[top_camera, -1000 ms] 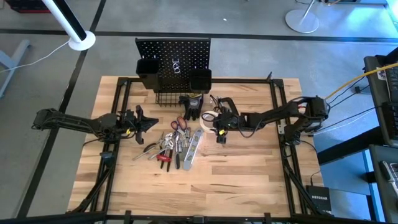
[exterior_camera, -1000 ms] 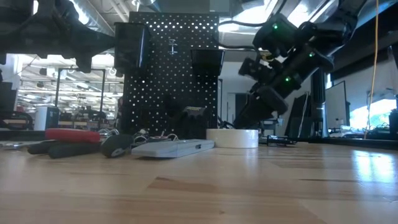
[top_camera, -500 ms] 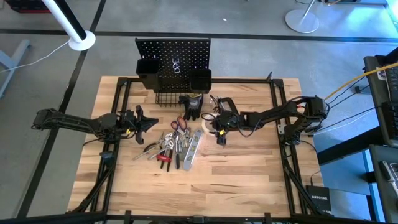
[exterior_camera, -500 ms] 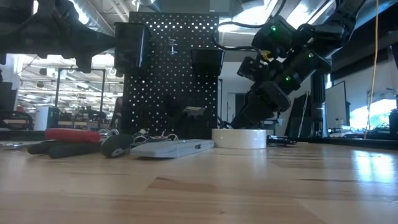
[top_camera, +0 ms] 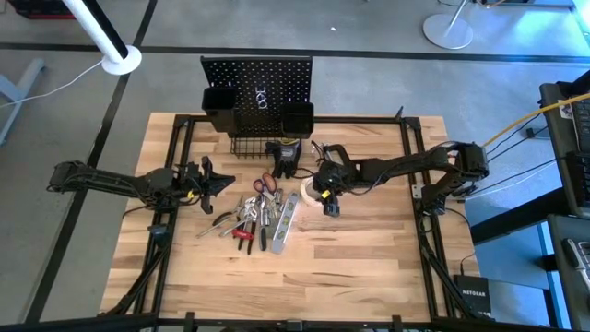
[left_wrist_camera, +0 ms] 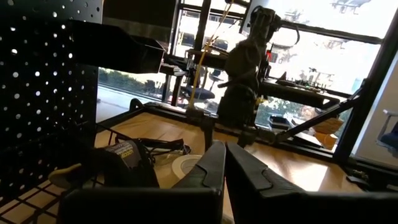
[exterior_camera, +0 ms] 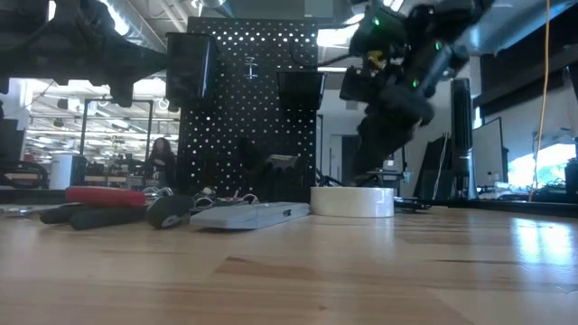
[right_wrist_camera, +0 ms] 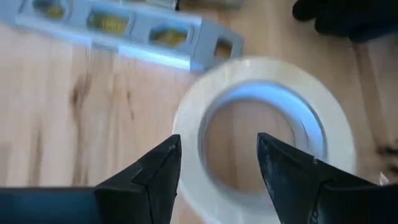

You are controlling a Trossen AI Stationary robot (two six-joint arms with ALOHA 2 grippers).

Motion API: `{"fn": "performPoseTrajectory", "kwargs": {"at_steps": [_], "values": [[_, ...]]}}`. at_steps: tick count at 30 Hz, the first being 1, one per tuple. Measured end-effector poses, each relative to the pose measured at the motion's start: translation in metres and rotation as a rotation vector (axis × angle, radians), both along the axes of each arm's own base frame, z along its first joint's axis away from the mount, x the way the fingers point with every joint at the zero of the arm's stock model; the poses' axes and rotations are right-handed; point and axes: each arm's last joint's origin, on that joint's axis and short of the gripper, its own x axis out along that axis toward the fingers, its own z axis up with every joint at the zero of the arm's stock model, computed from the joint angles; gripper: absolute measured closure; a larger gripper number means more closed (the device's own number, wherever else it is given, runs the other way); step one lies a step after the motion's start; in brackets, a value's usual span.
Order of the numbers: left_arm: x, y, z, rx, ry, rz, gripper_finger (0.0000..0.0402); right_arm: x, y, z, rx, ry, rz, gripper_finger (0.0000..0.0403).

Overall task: Hang tools onto peg board
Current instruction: Put the masking tape into the wire basket on the pegboard

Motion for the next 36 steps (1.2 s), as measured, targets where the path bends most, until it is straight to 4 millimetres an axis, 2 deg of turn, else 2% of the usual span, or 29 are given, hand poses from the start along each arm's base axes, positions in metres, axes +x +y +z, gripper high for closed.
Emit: {"fn": "performPoseTrajectory", "kwargs": {"at_steps": [5,8,12,19,23,28,36], "values": [[0.0,0.0,0.0,-0.005,0.002,-0.001,0.04,-0.008,0.0,0.011,-0.022,0.166,0.014,0.0191],[0.0,0.0,0.0,-0.009,0.001,-0.001,0.04,-0.014,-0.003,0.009,-0.073,0.241,-0.126,0.0191],[0.0,0.0,0.0,-0.026,-0.003,-0.003,0.04,-0.015,-0.005,0.009,-0.035,0.225,-0.361,0.0191],[0.0,0.0,0.0,-0.038,-0.007,-0.004,0.04,-0.009,-0.005,0.009,0.056,0.149,-0.551,0.0191],[0.0,0.0,0.0,-0.052,-0.011,-0.005,0.04,-0.01,-0.007,0.0,0.047,0.136,-0.633,0.0198],[0.0,0.0,0.0,-0.058,-0.012,0.008,0.04,-0.007,-0.009,-0.014,0.019,0.133,-0.711,0.0227],[0.0,0.001,0.0,-0.072,-0.016,0.024,0.04,0.004,-0.009,-0.032,0.051,0.14,-0.713,0.0257]]}}
